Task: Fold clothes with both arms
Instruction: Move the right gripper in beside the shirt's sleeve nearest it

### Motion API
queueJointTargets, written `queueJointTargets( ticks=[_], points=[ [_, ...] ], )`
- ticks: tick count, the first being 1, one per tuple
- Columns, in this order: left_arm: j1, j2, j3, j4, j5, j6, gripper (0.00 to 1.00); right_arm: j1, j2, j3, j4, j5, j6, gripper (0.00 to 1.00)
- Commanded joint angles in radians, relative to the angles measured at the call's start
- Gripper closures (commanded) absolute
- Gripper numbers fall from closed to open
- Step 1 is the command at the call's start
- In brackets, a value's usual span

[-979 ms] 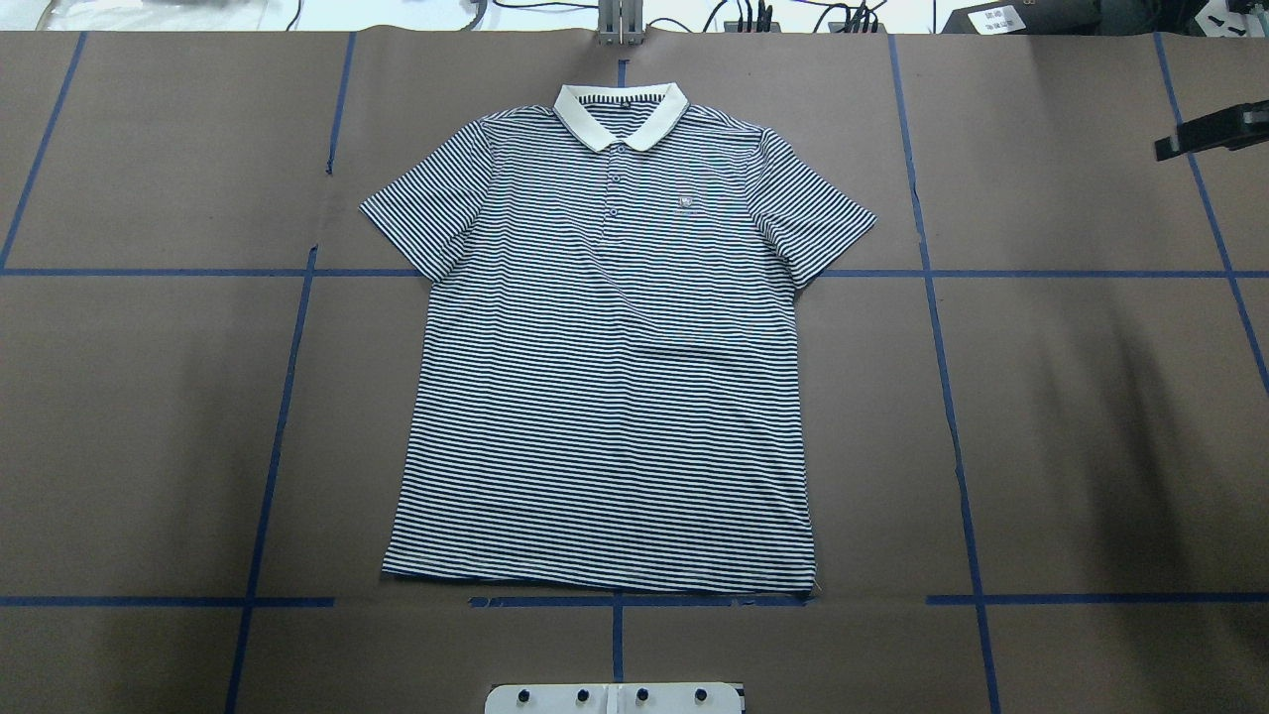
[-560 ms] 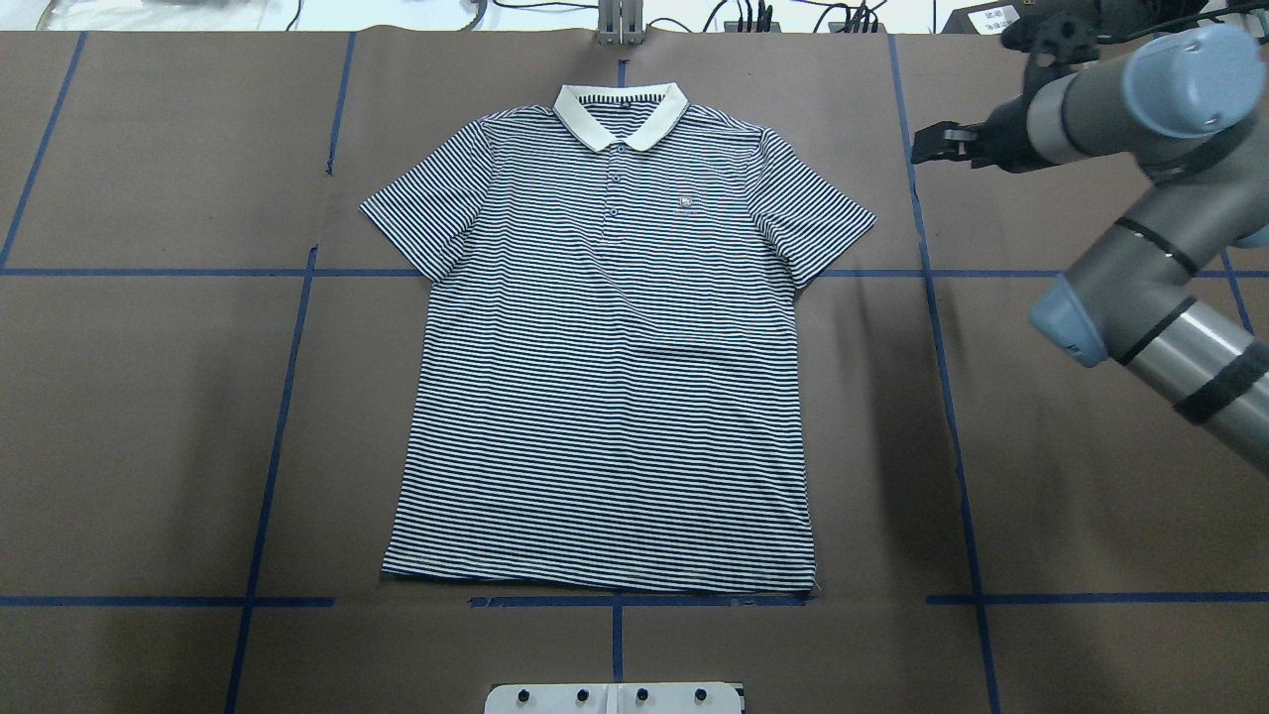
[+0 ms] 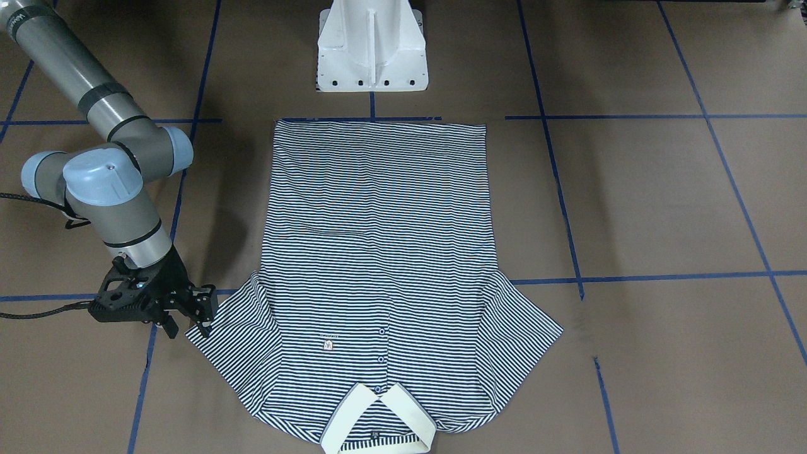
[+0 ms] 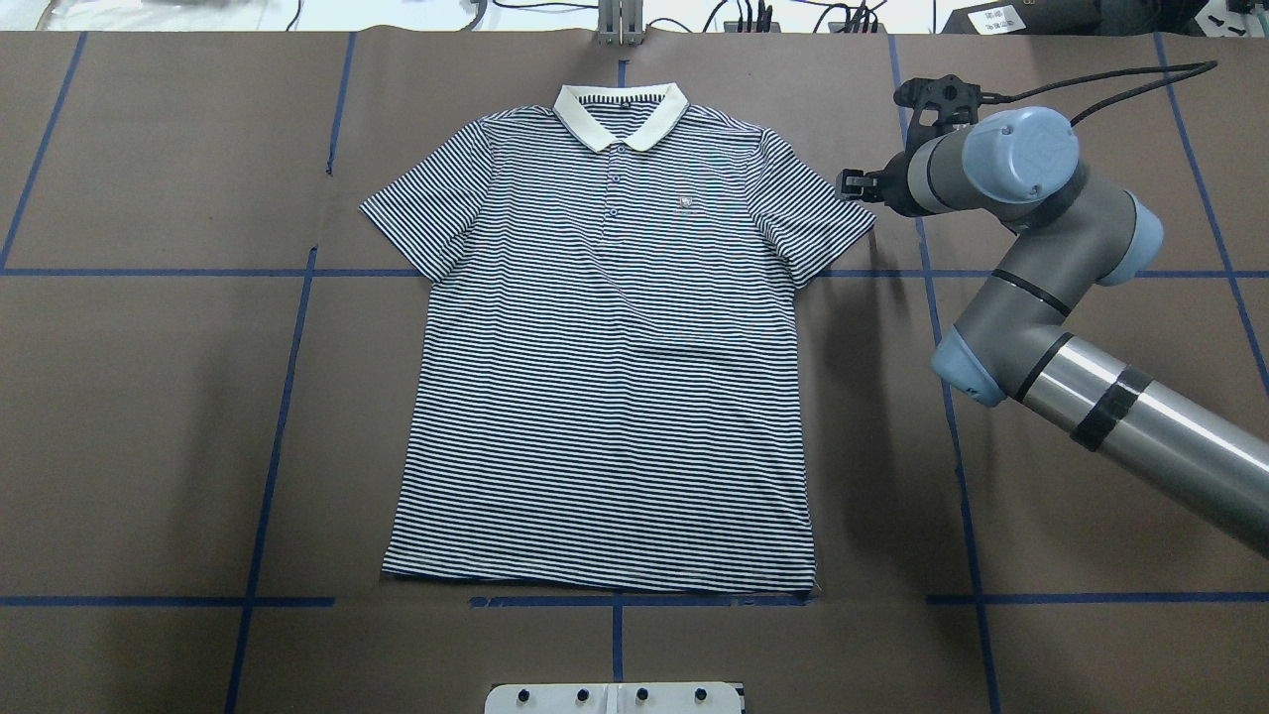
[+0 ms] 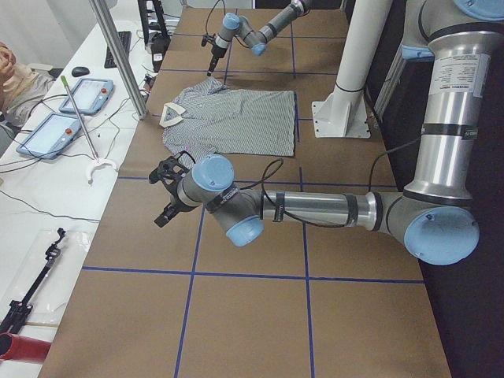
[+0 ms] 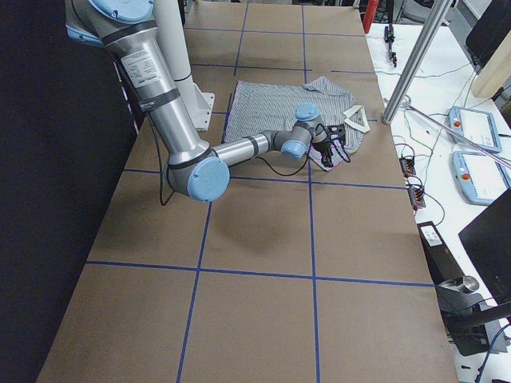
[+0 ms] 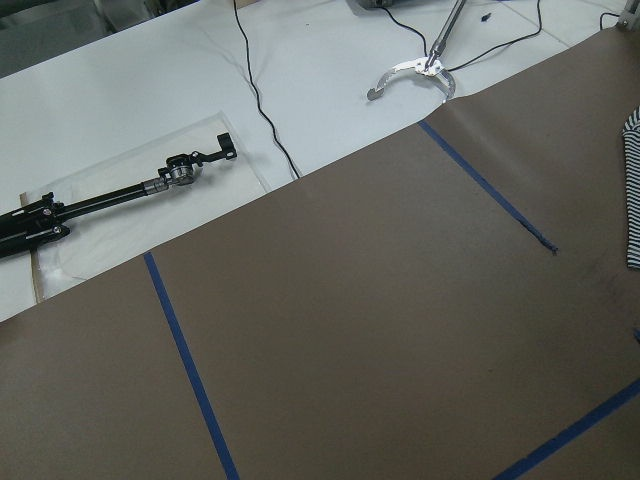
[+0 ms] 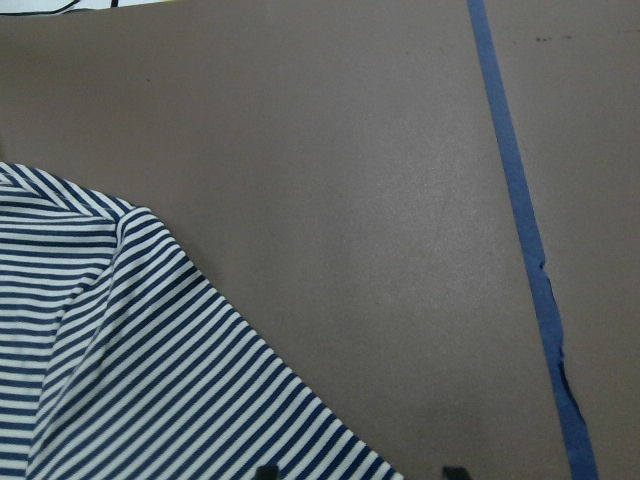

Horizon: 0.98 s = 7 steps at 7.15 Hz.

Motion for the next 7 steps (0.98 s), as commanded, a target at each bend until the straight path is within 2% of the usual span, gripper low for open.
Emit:
queueJointTargets(
  ticks=[1, 3, 7],
  points=[
    [0.0, 0.003, 0.002, 0.0, 0.0, 0.0, 0.0, -0.014, -0.011, -0.008, -0.004, -0.012, -0.005, 0.37],
    [0.0, 0.006, 0.003, 0.0, 0.0, 0.0, 0.0, -0.028, 0.002, -0.035, -0.007, -0.053, -0.002, 0.43],
    [0.0, 0.009, 0.003, 0.0, -0.001, 0.0, 0.0, -0.028, 0.002, -0.037, -0.004, -0.053, -0.009, 0.53]
  ],
)
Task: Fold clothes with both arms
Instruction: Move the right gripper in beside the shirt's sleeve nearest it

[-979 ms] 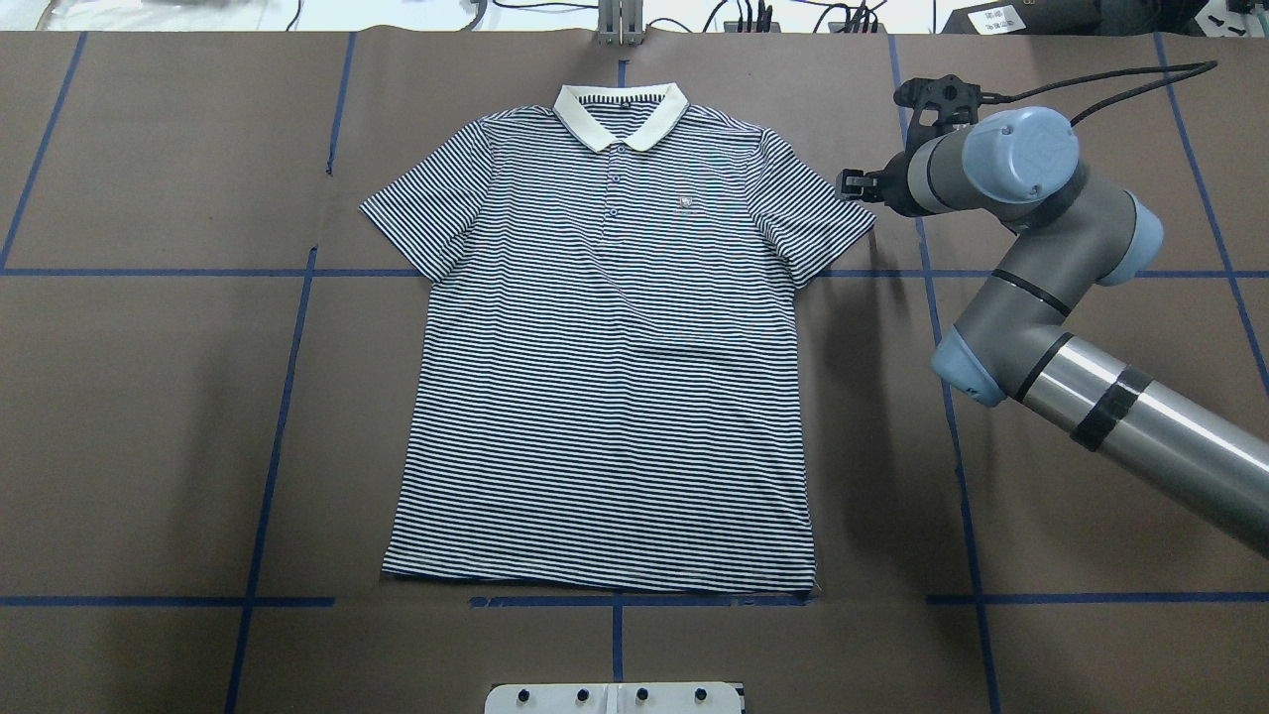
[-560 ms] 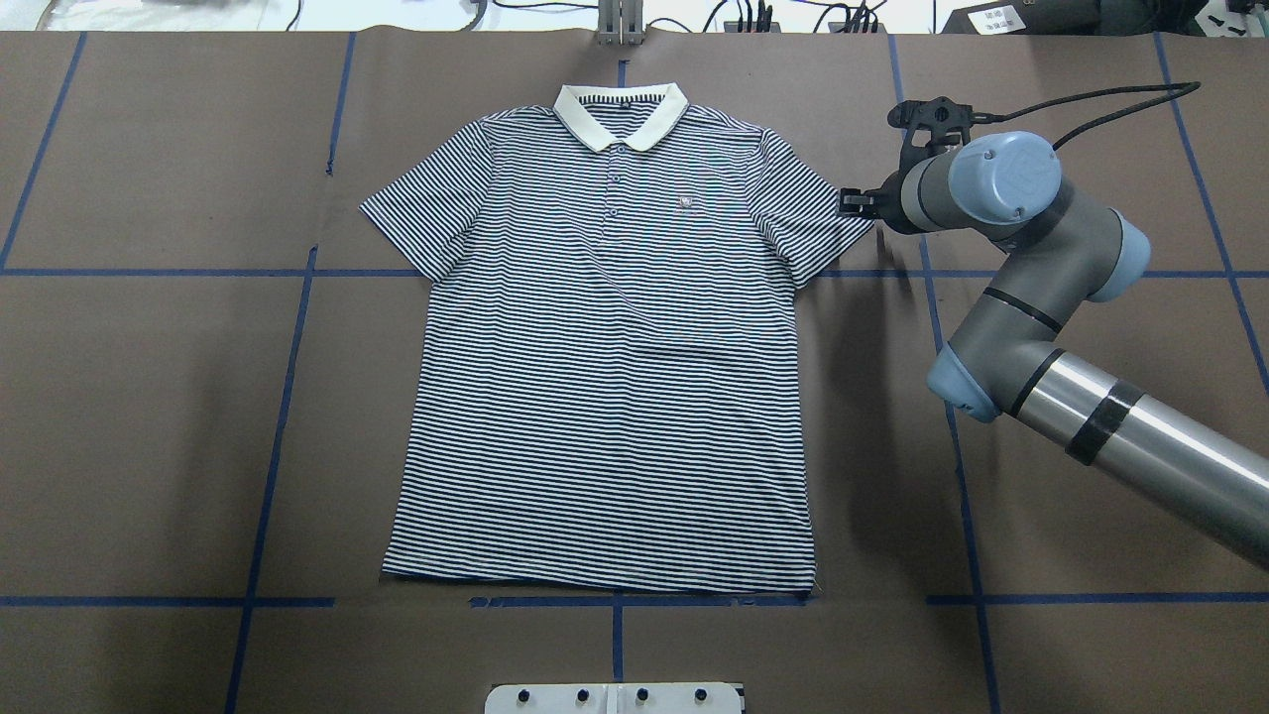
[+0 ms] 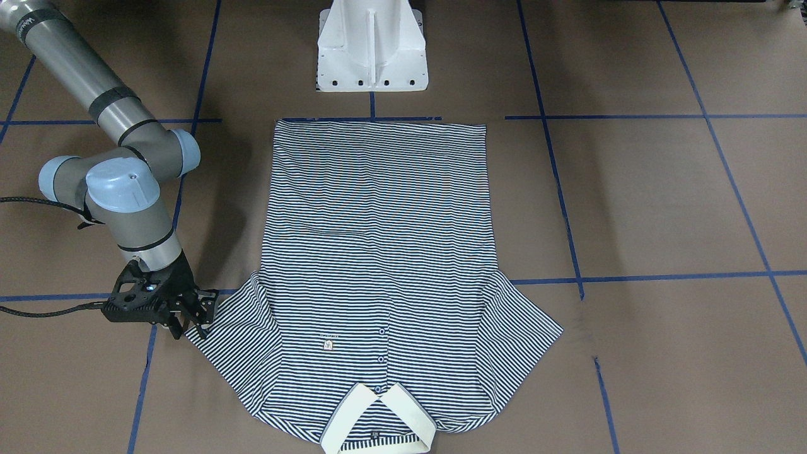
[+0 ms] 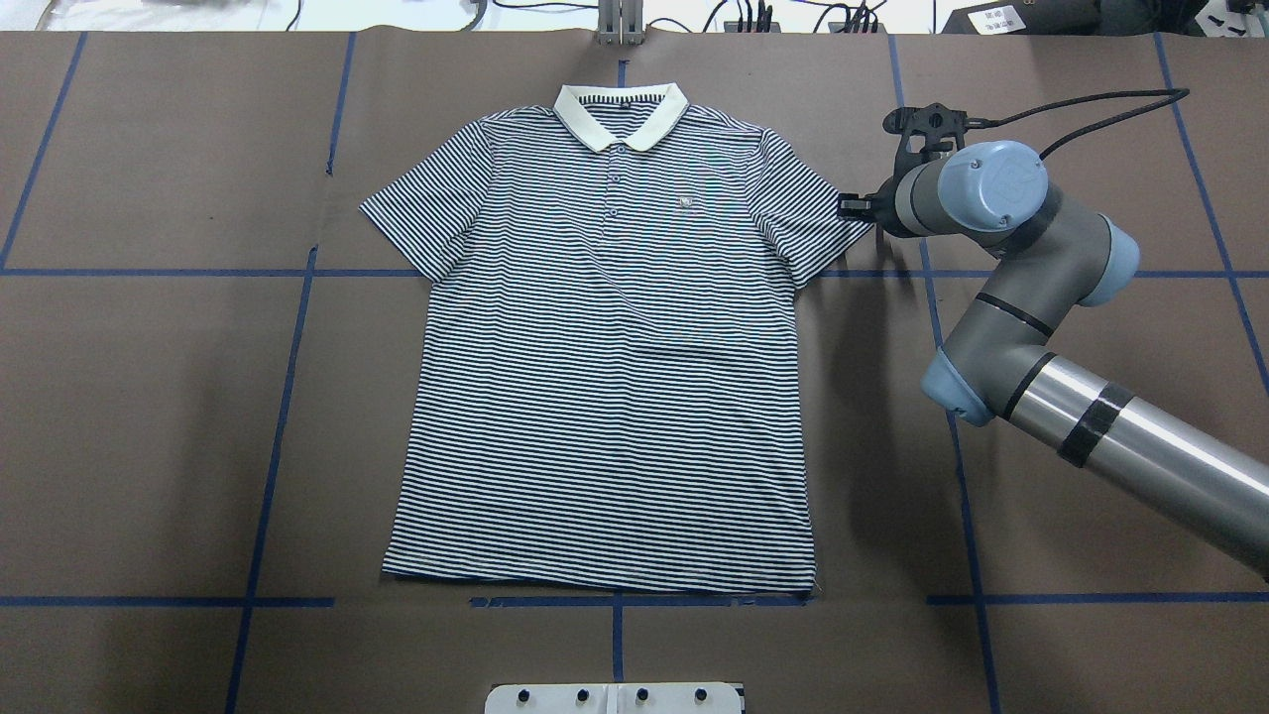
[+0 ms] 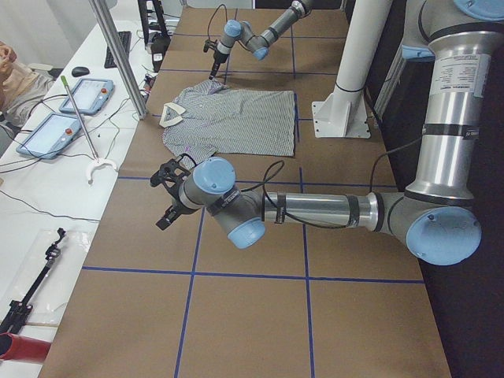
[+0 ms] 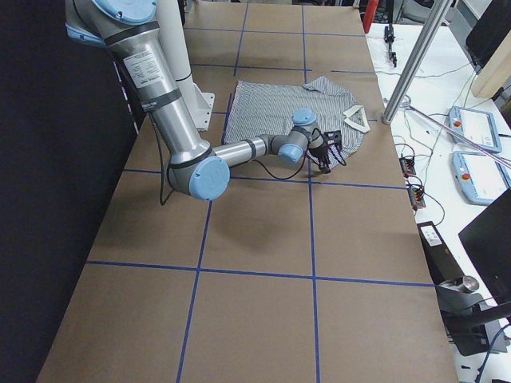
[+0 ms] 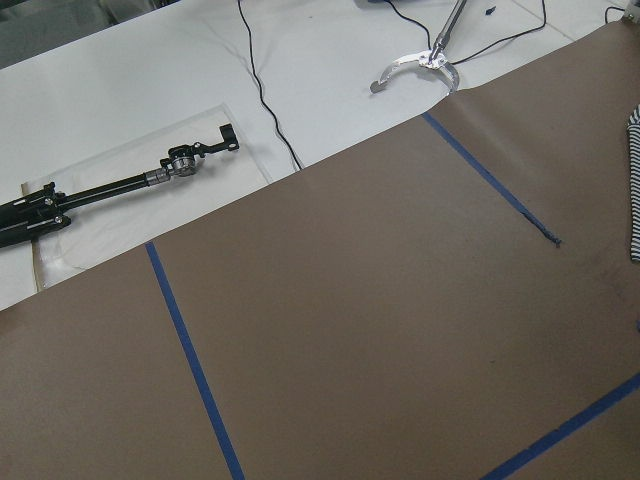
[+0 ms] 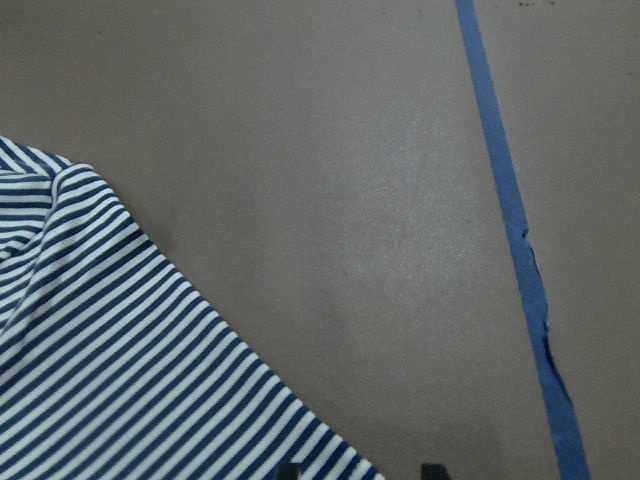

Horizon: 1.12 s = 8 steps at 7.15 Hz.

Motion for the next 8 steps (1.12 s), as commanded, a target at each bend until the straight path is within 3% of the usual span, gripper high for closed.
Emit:
queueJointTargets(
  ticks=[1, 4, 5, 6, 8],
  points=[
    [-0.001, 0.001, 0.0, 0.0, 0.0, 0.001, 0.0, 0.0, -0.003, -0.001, 0.004, 0.0, -0.003, 0.53],
    [-0.001, 0.002, 0.0, 0.0, 0.0, 0.001, 0.0, 0.0, -0.008, -0.001, 0.002, 0.0, -0.004, 0.55],
    [-0.001, 0.002, 0.0, 0.0, 0.0, 0.001, 0.0, 0.0, -0.003, -0.001, 0.002, 0.0, -0.004, 0.84],
    [-0.001, 0.002, 0.0, -0.001, 0.0, 0.001, 0.0, 0.0, 0.0, -0.001, 0.004, 0.0, -0.003, 1.0],
    [-0.001, 0.004, -0.003, -0.005, 0.0, 0.001, 0.0, 0.003, 0.02, 0.01, -0.021, 0.004, 0.011, 1.0]
  ],
)
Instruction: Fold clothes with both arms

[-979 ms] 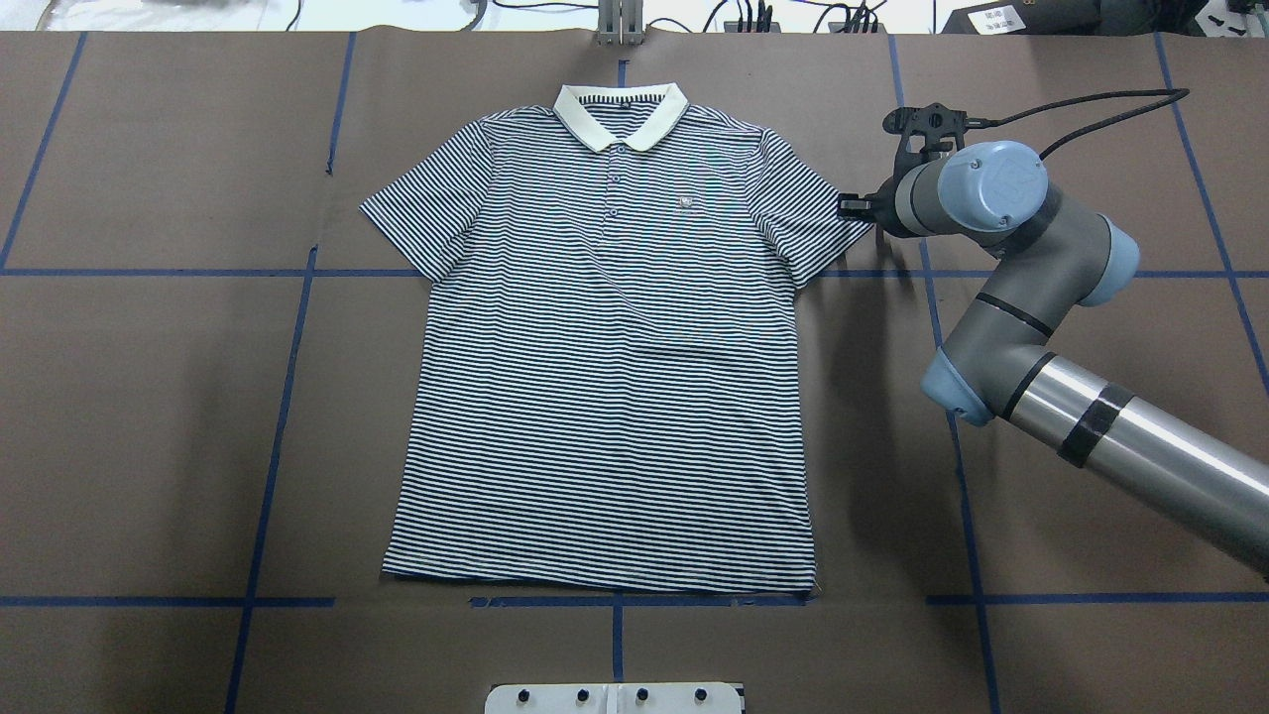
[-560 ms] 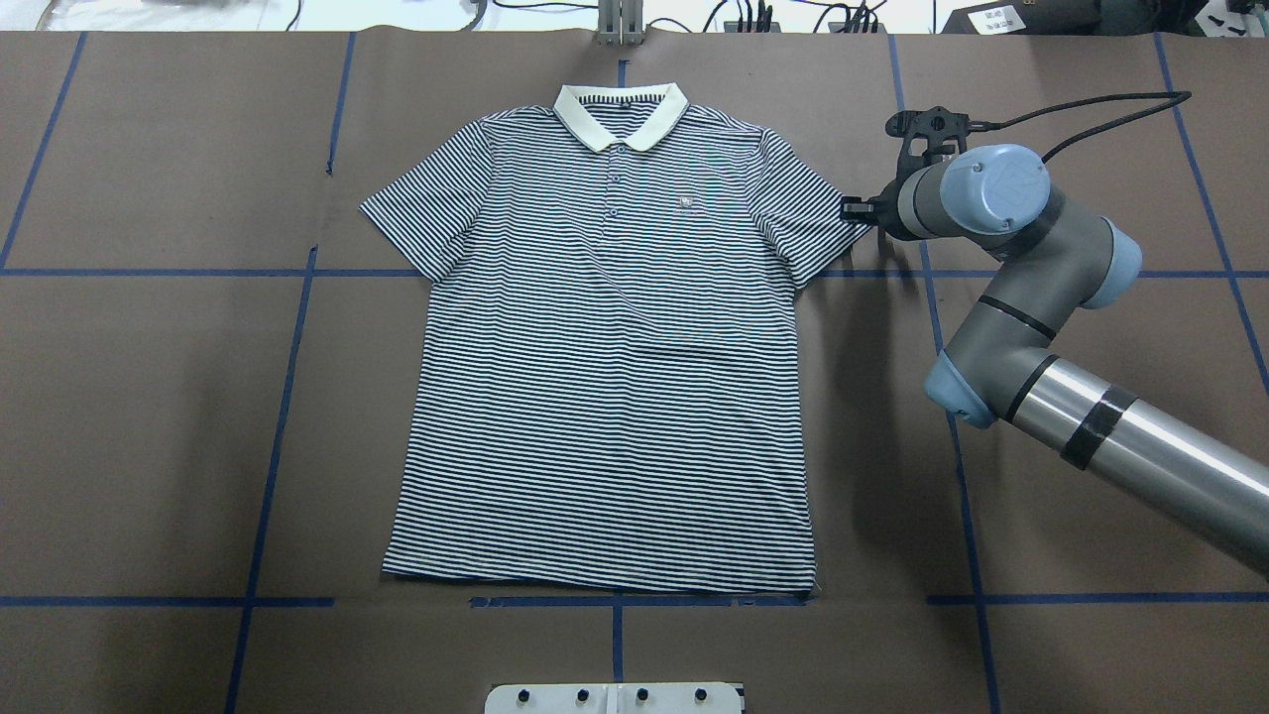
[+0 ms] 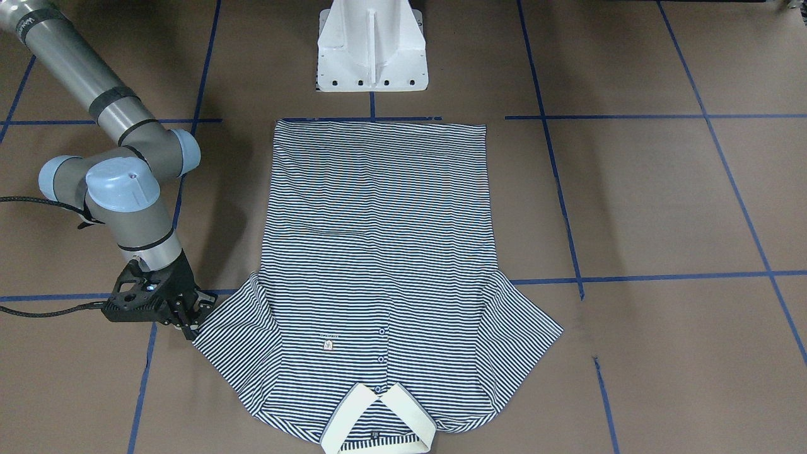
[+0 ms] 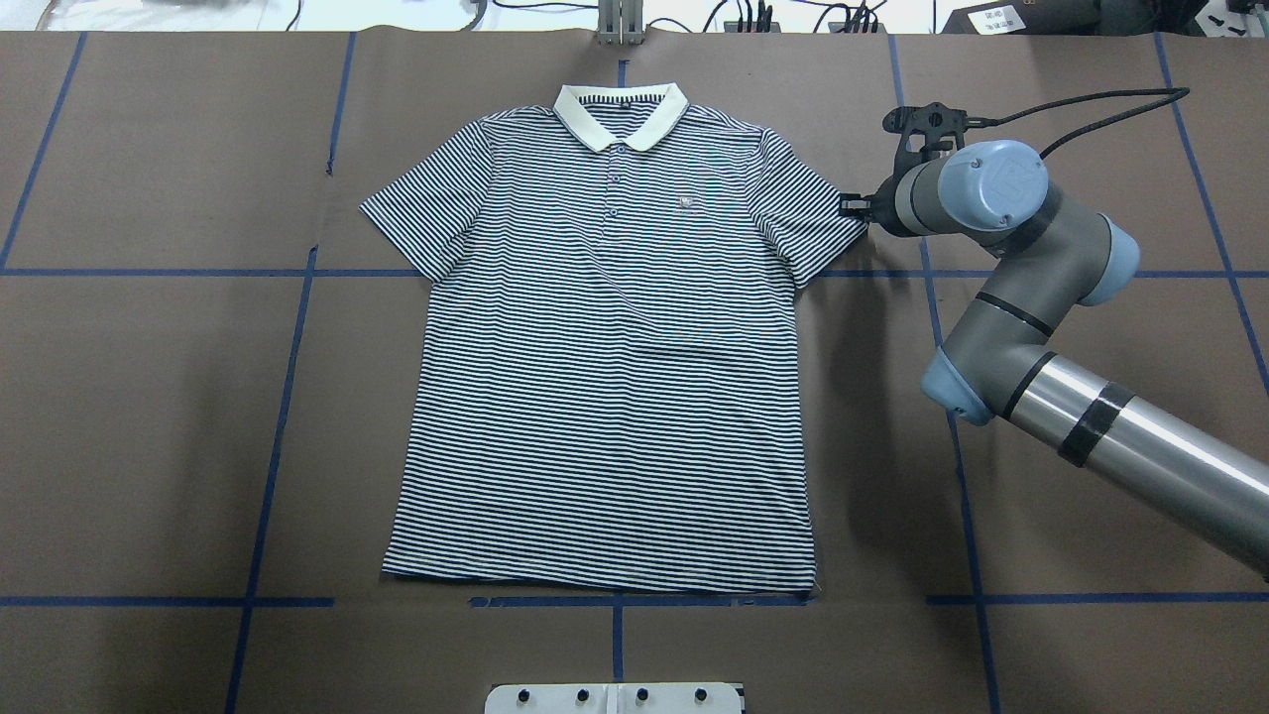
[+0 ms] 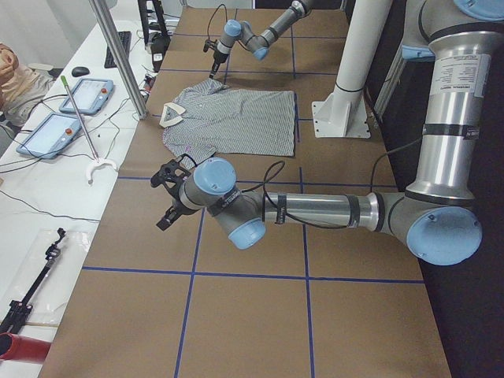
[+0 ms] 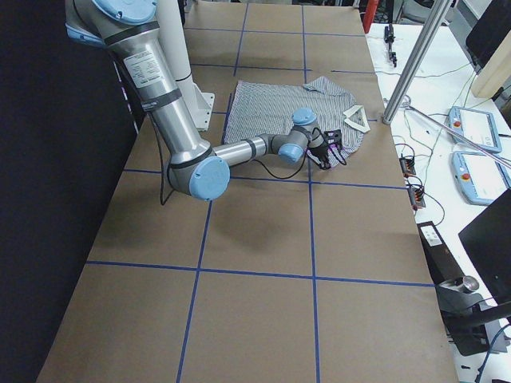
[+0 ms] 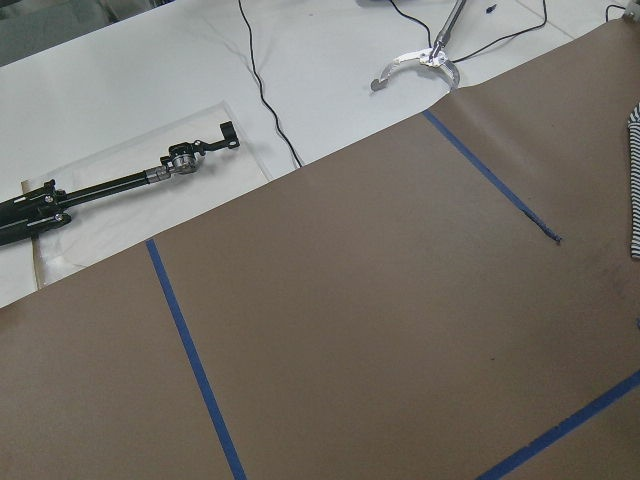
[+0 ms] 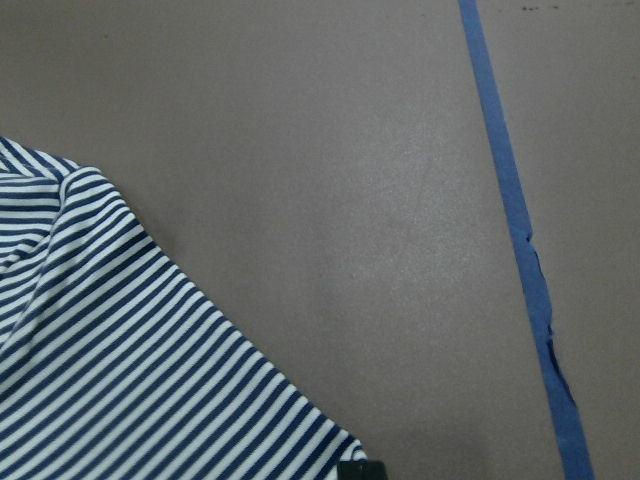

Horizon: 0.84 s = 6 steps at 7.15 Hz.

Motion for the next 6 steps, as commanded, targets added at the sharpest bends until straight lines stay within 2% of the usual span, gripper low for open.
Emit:
queueJointTargets(
  ticks=[1, 3, 4, 5, 6],
  points=[
    [0.0, 0.001, -0.004, -0.006, -0.002, -0.003, 0.0, 0.002, 0.04, 0.036, -0.085, 0.003, 0.011, 1.0],
    [0.0, 0.003, -0.004, -0.007, 0.0, -0.003, 0.0, -0.008, 0.153, 0.121, -0.354, -0.011, 0.119, 1.0],
    [0.0, 0.003, -0.004, -0.007, 0.0, -0.003, 0.0, -0.053, 0.231, 0.113, -0.424, -0.073, 0.185, 1.0],
    [0.0, 0.003, -0.004, -0.007, 0.0, -0.003, 0.0, -0.096, 0.276, 0.109, -0.44, -0.151, 0.241, 1.0],
    [0.0, 0.003, -0.002, -0.007, 0.0, -0.005, 0.0, -0.119, 0.299, 0.103, -0.44, -0.158, 0.257, 1.0]
  ],
)
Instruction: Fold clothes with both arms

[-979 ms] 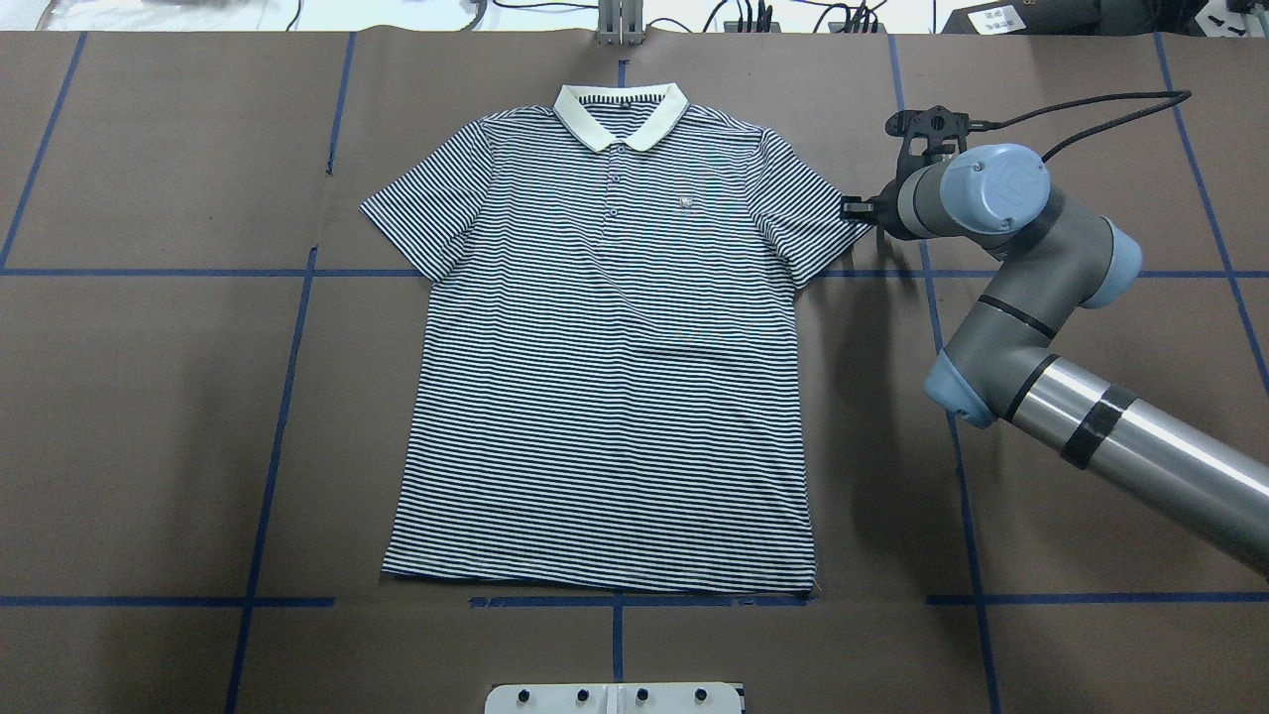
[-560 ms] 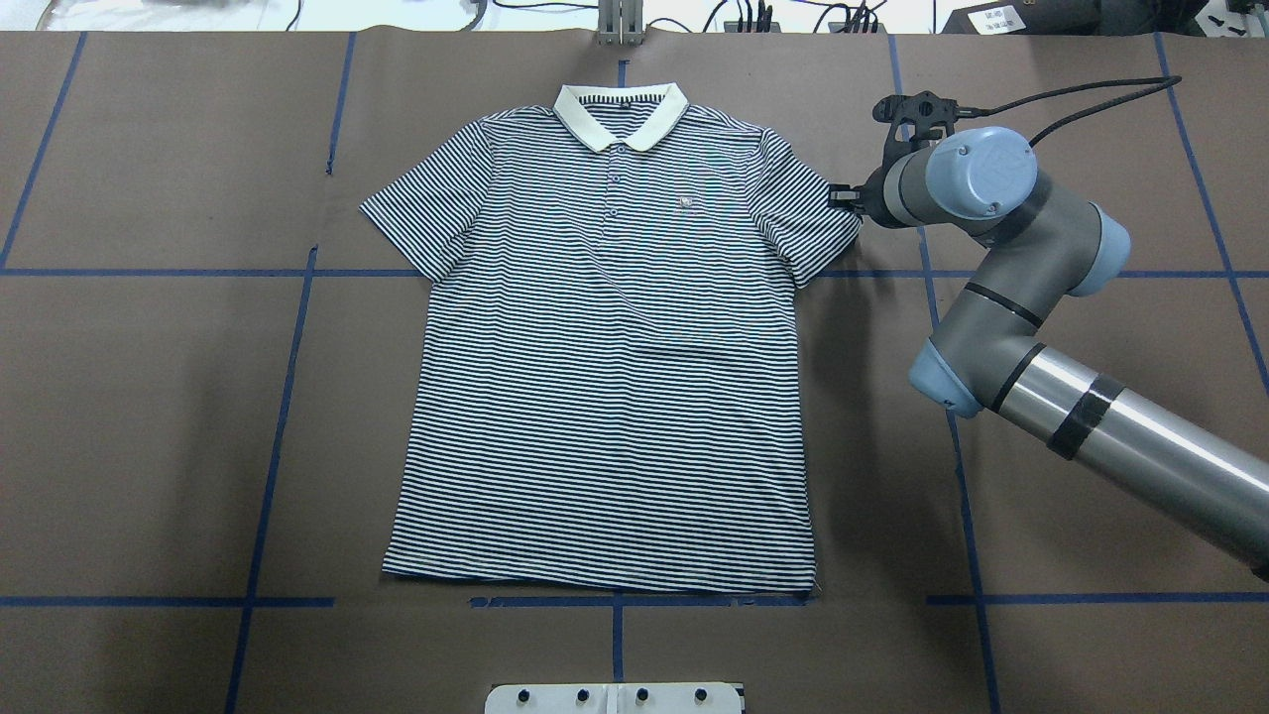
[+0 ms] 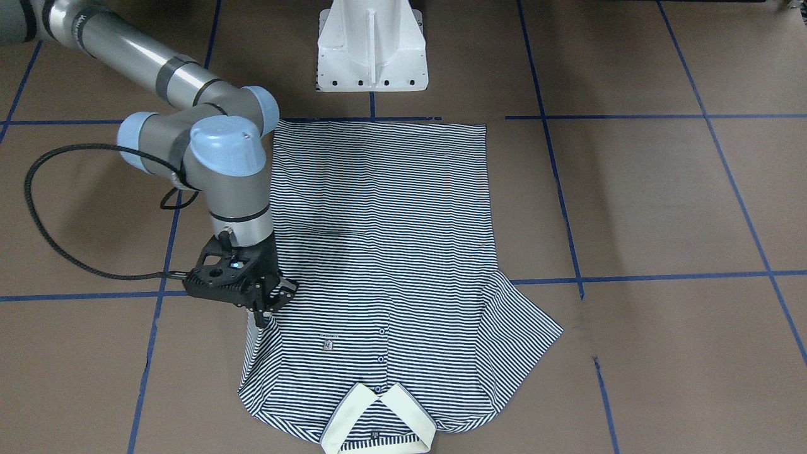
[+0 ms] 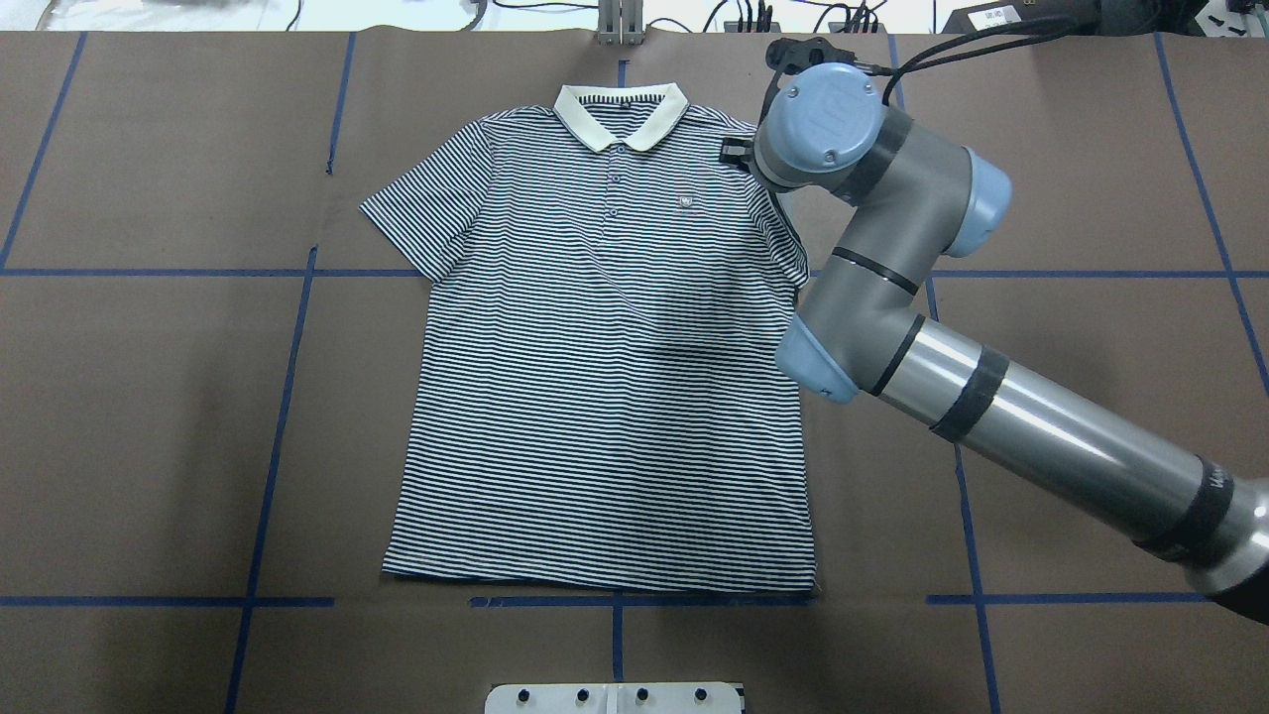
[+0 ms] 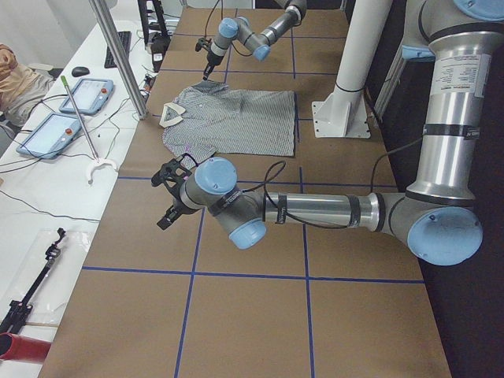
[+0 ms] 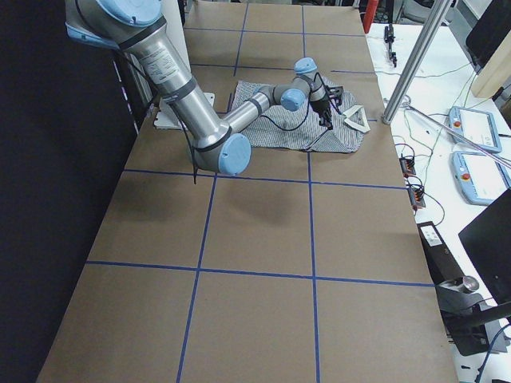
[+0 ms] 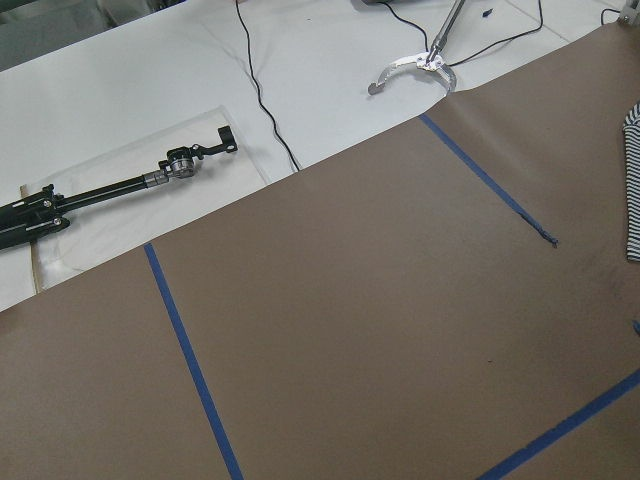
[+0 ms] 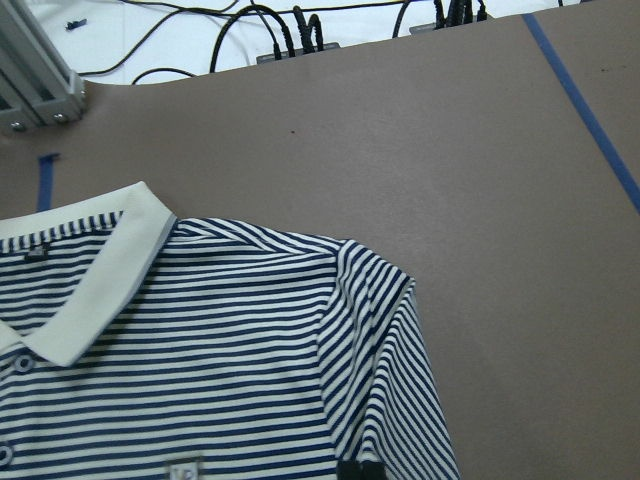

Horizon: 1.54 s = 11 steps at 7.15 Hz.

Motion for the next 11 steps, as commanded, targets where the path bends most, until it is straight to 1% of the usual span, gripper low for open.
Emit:
queueJointTargets(
  ticks=[1, 2, 3, 4, 5, 6, 7, 8, 9, 10, 11],
  points=[
    [0.0, 0.0, 0.001, 0.0, 0.0, -0.001, 0.0, -0.05, 0.081, -0.043, -0.016, -0.038, 0.047, 1.0],
    [0.0, 0.0, 0.0, 0.0, 0.0, -0.001, 0.0, -0.057, 0.116, -0.095, -0.008, -0.04, 0.041, 1.0],
    [0.0, 0.0, 0.0, 0.0, 0.0, 0.0, 0.0, -0.065, 0.123, -0.102, -0.007, -0.058, 0.038, 1.0],
    [0.0, 0.0, 0.001, -0.002, 0.0, 0.002, 0.0, -0.068, 0.12, -0.106, -0.01, -0.061, 0.033, 0.04],
    [0.002, 0.0, 0.001, -0.002, 0.0, 0.003, 0.0, -0.071, 0.123, -0.114, -0.011, -0.069, 0.033, 0.0],
    [0.002, -0.001, 0.0, -0.005, 0.002, 0.008, 0.0, -0.064, 0.124, -0.11, -0.016, -0.06, 0.018, 0.0],
    [0.005, 0.0, 0.003, -0.076, 0.0, 0.0, 0.0, -0.039, 0.123, -0.108, -0.019, -0.014, -0.026, 0.0],
    [0.04, 0.026, 0.004, -0.139, -0.001, -0.003, 0.0, 0.011, 0.109, -0.088, -0.019, 0.085, -0.08, 0.0],
    [0.099, 0.026, 0.009, -0.141, 0.005, -0.019, 0.0, 0.072, 0.048, -0.041, -0.016, 0.2, -0.164, 0.0],
    [0.142, 0.011, 0.009, -0.15, 0.008, -0.144, 0.0, 0.141, -0.059, 0.063, -0.013, 0.273, -0.306, 0.0],
    [0.181, -0.017, 0.007, -0.15, 0.009, -0.247, 0.0, 0.236, -0.153, 0.132, -0.005, 0.396, -0.461, 0.0]
  ],
)
